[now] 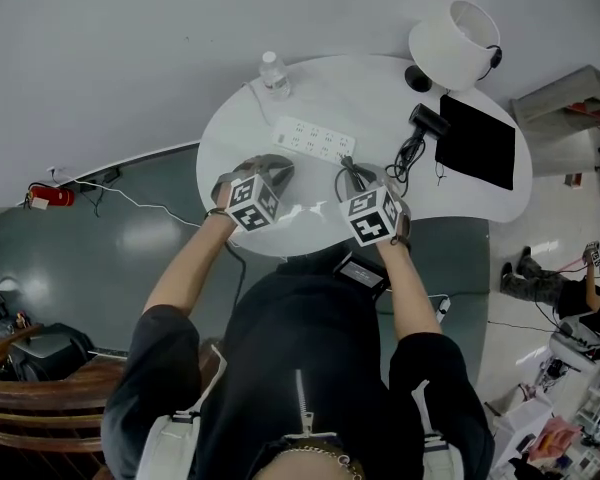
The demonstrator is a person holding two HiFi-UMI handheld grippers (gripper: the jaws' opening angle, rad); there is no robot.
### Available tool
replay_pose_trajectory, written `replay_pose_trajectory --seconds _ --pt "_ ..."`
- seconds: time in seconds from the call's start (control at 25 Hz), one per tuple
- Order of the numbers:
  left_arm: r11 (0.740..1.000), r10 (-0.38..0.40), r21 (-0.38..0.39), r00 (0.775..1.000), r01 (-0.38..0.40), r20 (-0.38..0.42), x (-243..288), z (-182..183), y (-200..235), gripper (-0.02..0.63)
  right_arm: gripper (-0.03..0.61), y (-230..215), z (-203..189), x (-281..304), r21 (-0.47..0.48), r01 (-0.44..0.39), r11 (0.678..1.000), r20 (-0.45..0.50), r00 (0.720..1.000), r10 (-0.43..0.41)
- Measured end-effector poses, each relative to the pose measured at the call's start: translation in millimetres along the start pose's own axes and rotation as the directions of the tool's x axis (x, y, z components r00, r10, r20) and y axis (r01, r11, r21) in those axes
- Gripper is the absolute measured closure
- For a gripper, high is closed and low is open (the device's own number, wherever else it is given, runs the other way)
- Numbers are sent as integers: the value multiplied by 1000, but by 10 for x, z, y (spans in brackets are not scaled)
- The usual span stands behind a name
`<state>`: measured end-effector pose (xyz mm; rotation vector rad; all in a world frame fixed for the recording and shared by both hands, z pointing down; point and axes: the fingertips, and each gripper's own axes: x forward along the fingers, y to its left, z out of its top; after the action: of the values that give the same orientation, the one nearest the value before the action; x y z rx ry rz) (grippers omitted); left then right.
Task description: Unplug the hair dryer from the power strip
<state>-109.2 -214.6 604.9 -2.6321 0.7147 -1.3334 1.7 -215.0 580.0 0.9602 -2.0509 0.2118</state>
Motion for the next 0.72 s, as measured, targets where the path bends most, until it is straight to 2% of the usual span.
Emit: replay_pose_trajectory --seconds 0.72 --pt "998 35 -49 999 -35 3 -289 -236 -194 589 529 158 2 -120 -45 2 999 -3 1000 -2"
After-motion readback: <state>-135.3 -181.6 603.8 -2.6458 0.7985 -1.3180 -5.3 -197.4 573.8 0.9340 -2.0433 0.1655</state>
